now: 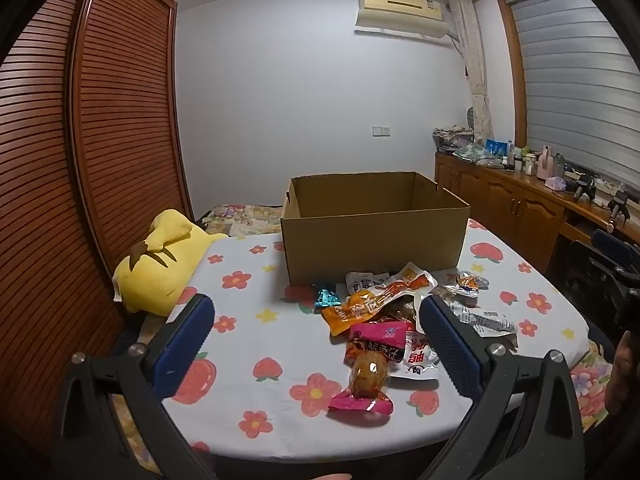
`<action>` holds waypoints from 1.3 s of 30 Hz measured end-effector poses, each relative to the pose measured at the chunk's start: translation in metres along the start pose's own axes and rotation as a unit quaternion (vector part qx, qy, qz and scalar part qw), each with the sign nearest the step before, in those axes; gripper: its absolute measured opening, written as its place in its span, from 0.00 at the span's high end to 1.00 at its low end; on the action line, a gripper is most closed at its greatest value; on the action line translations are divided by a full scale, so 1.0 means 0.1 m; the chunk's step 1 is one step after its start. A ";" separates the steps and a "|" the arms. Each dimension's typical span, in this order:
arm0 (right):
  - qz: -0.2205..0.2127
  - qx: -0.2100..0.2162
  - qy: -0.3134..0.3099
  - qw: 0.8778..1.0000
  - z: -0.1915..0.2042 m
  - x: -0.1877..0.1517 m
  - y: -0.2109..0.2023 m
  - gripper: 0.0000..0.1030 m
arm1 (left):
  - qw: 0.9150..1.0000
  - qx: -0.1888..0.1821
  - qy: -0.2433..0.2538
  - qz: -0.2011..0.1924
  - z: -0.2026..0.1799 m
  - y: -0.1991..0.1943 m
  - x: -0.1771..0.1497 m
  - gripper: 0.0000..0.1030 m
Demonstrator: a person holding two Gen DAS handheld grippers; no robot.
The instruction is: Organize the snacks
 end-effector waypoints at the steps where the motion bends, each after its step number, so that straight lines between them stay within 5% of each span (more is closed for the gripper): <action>1: 0.001 0.001 0.000 1.000 0.00 0.00 0.00 0.00 | 1.000 0.001 0.001 -0.001 0.01 -0.01 0.00 0.00; 39: 0.001 0.001 -0.001 1.000 0.02 0.01 0.01 0.00 | 1.000 0.001 0.008 -0.008 -0.09 -0.09 0.06 0.00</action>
Point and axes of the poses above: each gripper's, at about its wrist camera, not at the fingertips, and y roughly the way its jaws point, z to its left, x to its top, the point moved 10 cm from there along y, roughly the way its jaws point, and after that the axes turned 3 degrees about z, right-handed, at the moved point
